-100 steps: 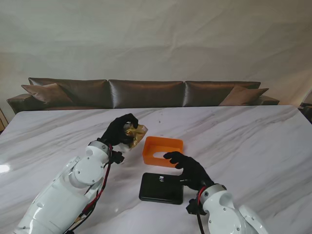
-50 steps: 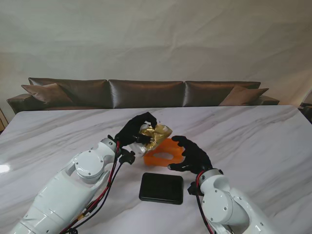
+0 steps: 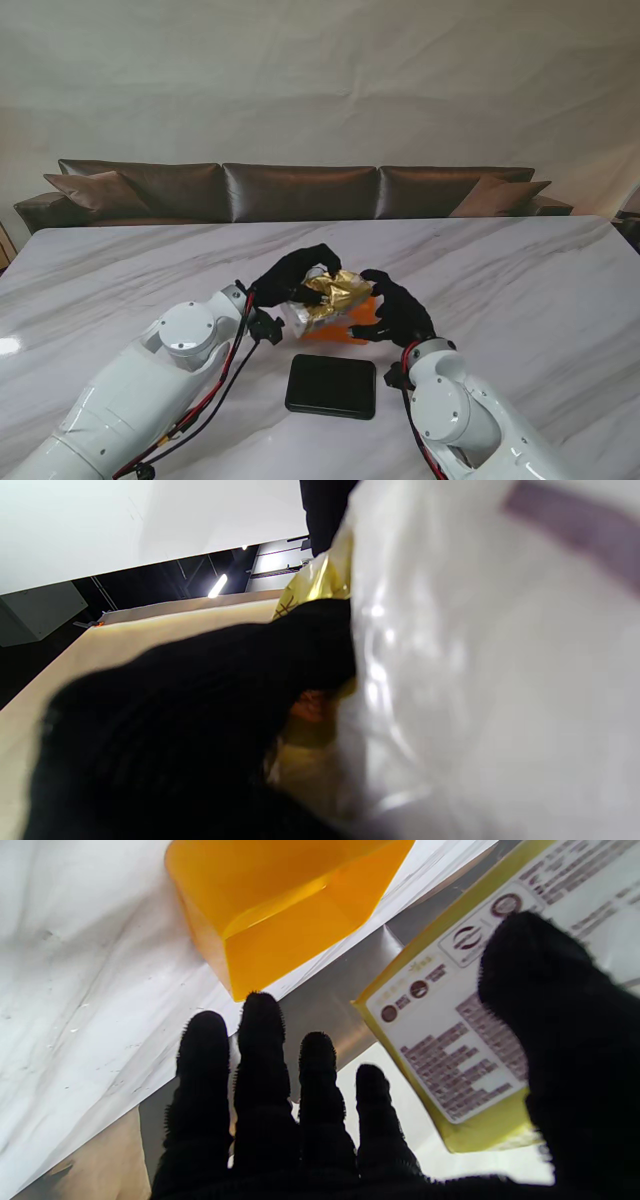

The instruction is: Refill a tissue box and feed the first sheet

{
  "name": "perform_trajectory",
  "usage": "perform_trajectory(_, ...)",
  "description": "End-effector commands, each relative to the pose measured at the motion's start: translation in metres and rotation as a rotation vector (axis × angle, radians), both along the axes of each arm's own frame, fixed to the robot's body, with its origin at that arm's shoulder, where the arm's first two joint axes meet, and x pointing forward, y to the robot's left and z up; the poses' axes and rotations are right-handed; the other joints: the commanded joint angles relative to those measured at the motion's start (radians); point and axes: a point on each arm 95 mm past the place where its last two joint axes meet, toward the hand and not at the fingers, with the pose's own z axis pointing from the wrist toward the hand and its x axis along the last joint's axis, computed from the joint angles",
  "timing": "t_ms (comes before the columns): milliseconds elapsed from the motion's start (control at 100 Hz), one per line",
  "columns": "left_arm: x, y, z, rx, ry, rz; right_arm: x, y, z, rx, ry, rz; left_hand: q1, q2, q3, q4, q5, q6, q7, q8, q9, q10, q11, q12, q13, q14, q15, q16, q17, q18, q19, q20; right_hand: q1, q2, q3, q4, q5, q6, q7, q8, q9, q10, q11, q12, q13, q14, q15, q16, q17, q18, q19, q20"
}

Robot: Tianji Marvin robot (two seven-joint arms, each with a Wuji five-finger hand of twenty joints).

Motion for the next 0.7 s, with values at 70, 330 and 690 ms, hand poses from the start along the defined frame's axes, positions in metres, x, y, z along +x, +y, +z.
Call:
perform_trajectory(70, 0.003, -0.009, -0.003, -0.018, 0.019, -0.024, -0.003, 0.010, -0.005, -0.002, -0.004, 0.044, 0.169, 0.152, 0.161, 0.084, -0.013, -0.007, -0.005, -0.014, 0.016, 0.005, 0.060, 0.023, 0.086, -0.051, 0.625, 0.130, -0.004, -0.487, 2.675, 0.020, -0.015, -0.054, 0.037, -0.022, 0.080, -0.100, 0.110, -0.005, 0.077, -0.051, 0.003, 0.019, 0.068, -0.037, 0.037, 0.018, 0.024, -0.028, 0.053, 0.008)
perform_trajectory(330, 0.006, -0.018, -0.010, -0.035, 0.053, -0.038, 0.000, 0.022, -0.013, 0.019, -0.017, 0.087, 0.169, 0.157, 0.151, 0.087, -0.014, -0.005, -0.007, -0.013, 0.018, 0.007, 0.061, 0.024, 0.084, -0.051, 0.621, 0.134, -0.006, -0.485, 2.677, 0.020, 0.014, -0.068, 0.041, -0.020, 0.155, -0.225, 0.225, 0.081, 0.198, -0.096, 0.035, 0.048, 0.165, -0.065, 0.117, 0.069, 0.067, -0.037, 0.106, 0.017)
perform_trajectory(690, 0.002, -0.026, -0.019, -0.071, 0.096, -0.045, 0.007, 0.043, -0.016, 0.134, -0.110, 0.041, 0.166, 0.174, 0.130, 0.078, -0.019, 0.000, -0.018, -0.016, 0.013, 0.009, 0.056, 0.024, 0.077, -0.050, 0.609, 0.134, -0.021, -0.478, 2.669, 0.016, 0.063, 0.040, -0.108, -0.153, 0.728, -0.495, 0.507, 0.103, 0.678, -0.139, 0.197, 0.274, 0.441, -0.071, 0.369, 0.169, 0.267, -0.030, 0.326, 0.037)
